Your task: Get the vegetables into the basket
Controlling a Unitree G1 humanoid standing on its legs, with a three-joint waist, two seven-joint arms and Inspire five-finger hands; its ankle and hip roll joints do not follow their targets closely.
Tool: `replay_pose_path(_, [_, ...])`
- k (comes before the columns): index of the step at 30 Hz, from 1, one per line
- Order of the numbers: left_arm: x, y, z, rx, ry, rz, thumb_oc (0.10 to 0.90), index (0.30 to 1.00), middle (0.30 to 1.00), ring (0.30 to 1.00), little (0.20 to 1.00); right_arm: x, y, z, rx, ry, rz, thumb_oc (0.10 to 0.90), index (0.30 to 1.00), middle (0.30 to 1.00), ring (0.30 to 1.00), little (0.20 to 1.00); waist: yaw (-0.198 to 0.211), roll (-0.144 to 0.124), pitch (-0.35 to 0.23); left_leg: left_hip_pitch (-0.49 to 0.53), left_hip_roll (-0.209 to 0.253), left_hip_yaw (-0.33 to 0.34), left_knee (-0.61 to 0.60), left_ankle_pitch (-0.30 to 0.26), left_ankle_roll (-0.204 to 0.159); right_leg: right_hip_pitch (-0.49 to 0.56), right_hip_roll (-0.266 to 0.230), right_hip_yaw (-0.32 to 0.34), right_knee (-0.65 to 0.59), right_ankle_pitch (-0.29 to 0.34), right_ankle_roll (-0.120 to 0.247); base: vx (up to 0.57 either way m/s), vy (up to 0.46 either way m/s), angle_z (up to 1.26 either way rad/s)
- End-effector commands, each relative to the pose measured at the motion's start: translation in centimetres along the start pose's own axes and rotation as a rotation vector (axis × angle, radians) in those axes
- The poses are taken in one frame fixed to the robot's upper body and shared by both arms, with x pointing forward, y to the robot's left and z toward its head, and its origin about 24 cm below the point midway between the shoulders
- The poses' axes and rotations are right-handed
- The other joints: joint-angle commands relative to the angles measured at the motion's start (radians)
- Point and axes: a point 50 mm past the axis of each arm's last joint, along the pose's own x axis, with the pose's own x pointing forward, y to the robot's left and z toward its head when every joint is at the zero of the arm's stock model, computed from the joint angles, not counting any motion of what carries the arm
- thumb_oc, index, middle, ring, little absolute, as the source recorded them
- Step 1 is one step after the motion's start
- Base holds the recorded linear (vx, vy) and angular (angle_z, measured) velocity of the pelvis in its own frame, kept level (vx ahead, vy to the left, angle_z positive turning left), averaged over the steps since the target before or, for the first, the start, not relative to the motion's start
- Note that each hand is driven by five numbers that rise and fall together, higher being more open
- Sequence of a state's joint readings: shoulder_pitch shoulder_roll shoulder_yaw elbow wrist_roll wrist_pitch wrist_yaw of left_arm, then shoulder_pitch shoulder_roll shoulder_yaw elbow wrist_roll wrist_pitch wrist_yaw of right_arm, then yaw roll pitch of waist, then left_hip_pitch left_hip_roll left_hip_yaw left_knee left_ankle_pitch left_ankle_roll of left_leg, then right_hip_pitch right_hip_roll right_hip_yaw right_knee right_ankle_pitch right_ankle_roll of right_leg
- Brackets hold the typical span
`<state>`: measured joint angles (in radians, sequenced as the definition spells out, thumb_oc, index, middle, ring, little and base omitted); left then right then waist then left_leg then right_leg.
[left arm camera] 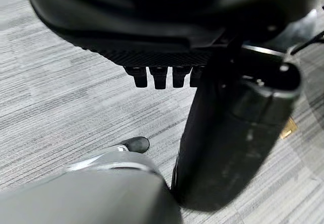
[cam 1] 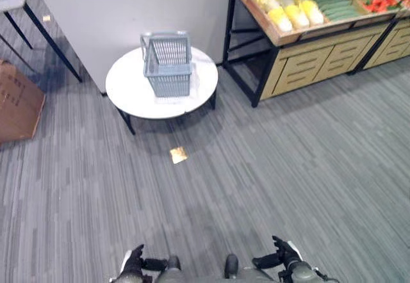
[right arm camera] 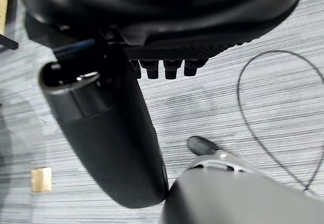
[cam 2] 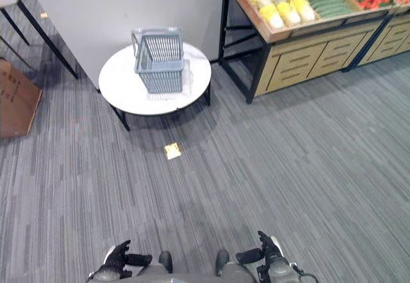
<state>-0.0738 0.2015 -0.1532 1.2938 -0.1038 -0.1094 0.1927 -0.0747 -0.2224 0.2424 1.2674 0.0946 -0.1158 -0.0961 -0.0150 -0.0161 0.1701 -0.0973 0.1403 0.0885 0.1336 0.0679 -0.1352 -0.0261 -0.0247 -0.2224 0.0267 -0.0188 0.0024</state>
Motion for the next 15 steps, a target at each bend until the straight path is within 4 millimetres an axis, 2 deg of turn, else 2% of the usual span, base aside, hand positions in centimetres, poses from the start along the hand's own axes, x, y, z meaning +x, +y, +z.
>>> replay_pose_path(1, [-0.4, -0.2, -1.6, -0.023, 0.046, 0.011, 0.900, 1.000, 1.000, 1.000, 1.000, -0.3, -1.5, -1.7, -0.050, 0.048, -0.058, 0.900, 1.000, 1.000, 1.000, 1.000, -0.004, -0.032, 0.026, -0.028, -0.017, -0.061, 0.114, 0.001, 0.005, 0.030, -0.073, 0.084, 0.005, 0.008, 0.078, 0.03, -0.021, 0.20])
replay_pose_path(4, [-0.3, -0.1, -1.2, -0.012, 0.030, 0.020, 0.900, 1.000, 1.000, 1.000, 1.000, -0.2, -2.1, -1.2, -0.056, 0.035, -0.081, 0.900, 1.000, 1.000, 1.000, 1.000, -0.002, -0.031, 0.025, -0.089, -0.019, -0.055, 0.018, 0.006, 0.020, 0.041, -0.078, 0.074, -0.006, -0.002, 0.087, 0.10, 0.063, 0.16])
replay_pose_path(8, [-0.4, 0.1, -1.8, 0.003, 0.046, 0.028, 0.900, 1.000, 1.000, 1.000, 1.000, -0.2, -2.1, -1.3, -0.056, 0.040, -0.085, 0.900, 1.000, 1.000, 1.000, 1.000, 0.027, -0.023, 0.011, -0.139, 0.039, -0.039, -0.149, 0.126, 0.009, 0.099, -0.078, 0.091, -0.017, -0.046, 0.110, 0.28, 0.182, 0.16])
replay_pose_path(12, [-0.4, 0.7, -2.2, 0.042, 0.053, 0.037, 0.900, 1.000, 1.000, 1.000, 1.000, -0.4, -1.2, -2.2, -0.052, 0.074, -0.058, 0.900, 1.000, 1.000, 1.000, 1.000, 0.033, -0.049, -0.021, -0.108, 0.005, 0.004, -0.151, 0.091, 0.038, 0.122, -0.118, 0.113, -0.006, -0.045, 0.140, 0.31, 0.275, -0.39])
replay_pose_path(13, [-0.3, 1.2, -2.0, 0.068, 0.045, 0.040, 0.900, 1.000, 1.000, 1.000, 1.000, -0.4, -0.9, -2.3, -0.045, 0.077, -0.047, 0.900, 1.000, 1.000, 1.000, 1.000, 0.034, -0.067, -0.025, -0.100, -0.019, 0.030, -0.138, 0.064, 0.059, 0.100, -0.151, 0.128, 0.035, -0.013, 0.162, 0.25, 0.367, -0.50])
replay_pose_path(14, [-0.2, 1.4, -1.7, 0.075, 0.033, 0.041, 0.900, 1.000, 1.000, 1.000, 1.000, -0.4, -0.7, -2.1, -0.042, 0.071, -0.041, 0.900, 1.000, 1.000, 1.000, 1.000, 0.032, -0.074, -0.022, -0.102, -0.031, 0.038, -0.129, 0.053, 0.069, 0.084, -0.163, 0.140, 0.057, 0.021, 0.170, 0.28, 0.485, -0.35])
replay_pose_path(15, [0.1, 1.9, -0.7, 0.085, 0.004, 0.042, 0.900, 1.000, 1.000, 1.000, 1.000, -0.3, 0.1, -1.6, -0.044, 0.057, -0.014, 0.900, 1.000, 1.000, 1.000, 1.000, 0.033, -0.097, -0.017, -0.118, -0.062, 0.056, -0.084, 0.009, 0.095, 0.047, -0.193, 0.145, 0.104, 0.107, 0.192, 0.16, 0.314, 0.00])
